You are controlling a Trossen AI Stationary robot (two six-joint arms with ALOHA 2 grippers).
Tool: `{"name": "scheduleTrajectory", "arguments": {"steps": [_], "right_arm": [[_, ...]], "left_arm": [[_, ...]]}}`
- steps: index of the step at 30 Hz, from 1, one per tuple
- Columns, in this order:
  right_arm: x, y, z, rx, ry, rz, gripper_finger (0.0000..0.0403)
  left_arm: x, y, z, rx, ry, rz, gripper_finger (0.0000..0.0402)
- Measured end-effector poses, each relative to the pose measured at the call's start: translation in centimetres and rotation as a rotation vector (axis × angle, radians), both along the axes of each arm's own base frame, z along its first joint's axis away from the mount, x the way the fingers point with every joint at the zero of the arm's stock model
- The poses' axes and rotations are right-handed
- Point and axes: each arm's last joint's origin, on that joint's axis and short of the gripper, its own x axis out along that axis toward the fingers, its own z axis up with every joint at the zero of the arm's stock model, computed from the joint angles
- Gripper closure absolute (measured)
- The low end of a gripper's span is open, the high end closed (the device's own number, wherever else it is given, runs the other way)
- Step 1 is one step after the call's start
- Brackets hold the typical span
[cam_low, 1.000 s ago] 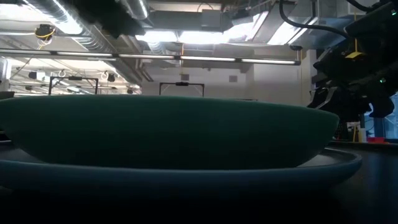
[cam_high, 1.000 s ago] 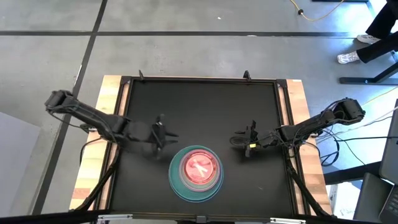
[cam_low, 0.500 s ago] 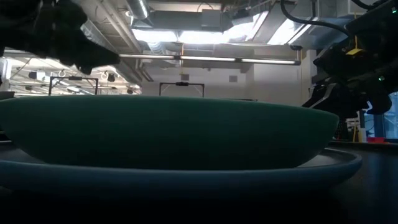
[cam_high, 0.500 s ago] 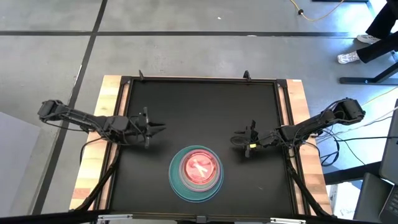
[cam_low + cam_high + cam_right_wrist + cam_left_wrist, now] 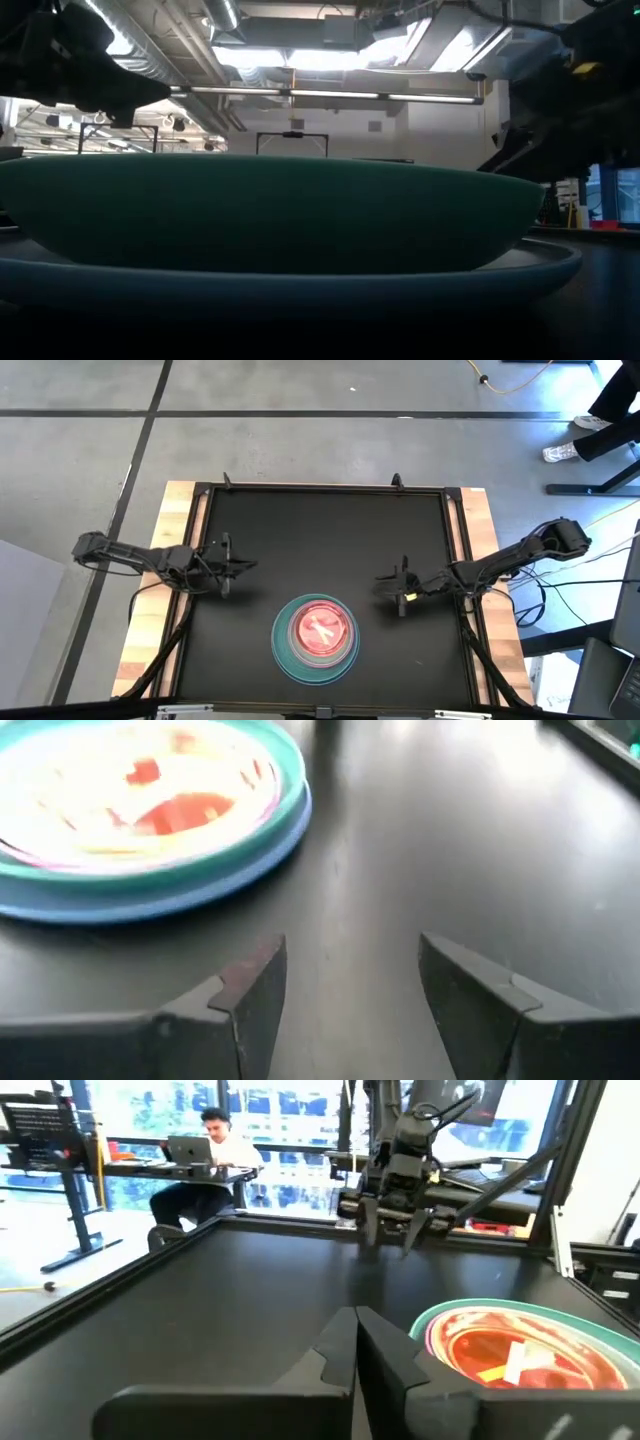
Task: Stack plastic plates
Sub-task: Return to Home Position
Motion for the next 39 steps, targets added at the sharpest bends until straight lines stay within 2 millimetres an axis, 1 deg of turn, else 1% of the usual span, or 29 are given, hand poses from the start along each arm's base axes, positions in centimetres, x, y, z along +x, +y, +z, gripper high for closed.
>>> {"name": "scheduleTrajectory", "arguments": {"steps": [3, 5, 8, 14, 17, 19, 21, 22, 24, 27, 29, 32, 39], "right_arm": [[-0.4, -0.1, 0.9, 0.012, -0.044, 0.016, 0.019], [-0.9, -0.2, 1.4, 0.012, -0.048, 0.016, 0.0206], [-1.9, -0.4, 2.3, 0.03, -0.058, 0.047, 0.0242], [-5.0, -1.0, 4.1, 0.087, -0.124, 0.1, 0.0326], [-6.6, -1.2, 4.9, 0.107, -0.199, 0.164, 0.0361], [-7.5, -1.3, 5.4, 0.114, -0.294, 0.213, 0.038], [-8.2, -1.5, 5.3, 0.106, -0.377, 0.237, 0.0396], [-8.4, -1.5, 5.0, 0.108, -0.4, 0.238, 0.0399], [-8.2, -1.5, 4.1, 0.107, -0.384, 0.22, 0.0397], [-7.9, -1.4, 3.9, 0.127, -0.366, 0.235, 0.0394], [-7.6, -1.3, 3.4, 0.116, -0.363, 0.246, 0.0396], [-7.4, -1.3, 3.2, 0.101, -0.403, 0.248, 0.0401], [-7.4, -1.3, 3.1, 0.103, -0.393, 0.224, 0.0398]], "left_arm": [[-0.4, 0.1, 0.2, -0.004, -0.023, 0.002, 0.04], [-0.6, 0.1, 0.3, -0.004, -0.037, 0.002, 0.0397], [-0.8, 0.1, 0.3, 0.0, -0.041, 0.002, 0.0395], [-1.0, 0.2, 0.1, 0.003, -0.026, 0.001, 0.0399], [-1.0, 0.2, 0.1, 0.003, -0.026, 0.0, 0.04], [-1.0, 0.2, 0.1, 0.003, -0.027, 0.0, 0.04], [-1.0, 0.2, 0.1, 0.003, -0.027, 0.0, 0.0398], [-1.0, 0.2, 0.1, 0.003, -0.027, 0.0, 0.0397], [-1.0, 0.2, 0.1, 0.003, -0.028, -0.001, 0.0396], [-1.0, 0.2, 0.2, 0.002, -0.032, -0.001, 0.0395], [-1.1, 0.2, 0.2, 0.002, -0.033, 0.0, 0.0395], [-1.1, 0.2, 0.2, 0.001, -0.037, 0.024, 0.0395], [-1.1, 0.3, 0.2, 0.051, -0.026, 0.045, 0.0395]]}}
